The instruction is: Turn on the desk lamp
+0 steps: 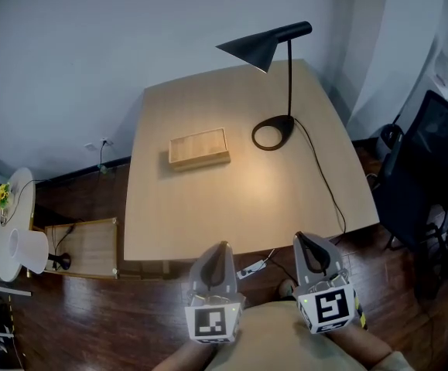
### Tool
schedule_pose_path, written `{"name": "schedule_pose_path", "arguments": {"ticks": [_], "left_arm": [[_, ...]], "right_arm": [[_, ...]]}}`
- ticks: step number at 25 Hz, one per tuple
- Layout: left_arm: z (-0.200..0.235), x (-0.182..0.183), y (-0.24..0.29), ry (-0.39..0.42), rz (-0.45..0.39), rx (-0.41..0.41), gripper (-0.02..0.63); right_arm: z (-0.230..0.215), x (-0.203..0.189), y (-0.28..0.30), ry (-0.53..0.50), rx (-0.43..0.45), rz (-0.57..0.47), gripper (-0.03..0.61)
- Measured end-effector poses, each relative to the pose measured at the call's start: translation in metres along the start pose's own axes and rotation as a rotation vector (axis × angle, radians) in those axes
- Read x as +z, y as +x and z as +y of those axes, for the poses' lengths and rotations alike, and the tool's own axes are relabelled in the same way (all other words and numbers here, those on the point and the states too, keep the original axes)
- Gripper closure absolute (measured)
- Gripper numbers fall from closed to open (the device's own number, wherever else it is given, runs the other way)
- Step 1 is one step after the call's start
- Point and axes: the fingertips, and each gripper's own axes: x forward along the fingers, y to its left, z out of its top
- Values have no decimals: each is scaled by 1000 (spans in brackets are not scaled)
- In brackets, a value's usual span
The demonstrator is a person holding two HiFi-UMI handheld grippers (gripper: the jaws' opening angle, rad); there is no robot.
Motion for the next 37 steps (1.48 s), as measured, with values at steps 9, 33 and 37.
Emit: {"name": "schedule_pose_path", "arguments": {"ticks": [9,33,37], "left_arm": [[-21,-8,-13,-8,15,20,614],[-28,-5,-23,15,-19,-36,614],[-23,-5,-24,20,-18,-37,614]], "right_arm": [[-4,-15,-19,41,12,-11,578],[7,-14,-34,3,-3,-11,578],[12,-10,-30,20,-6,-27,578]]}}
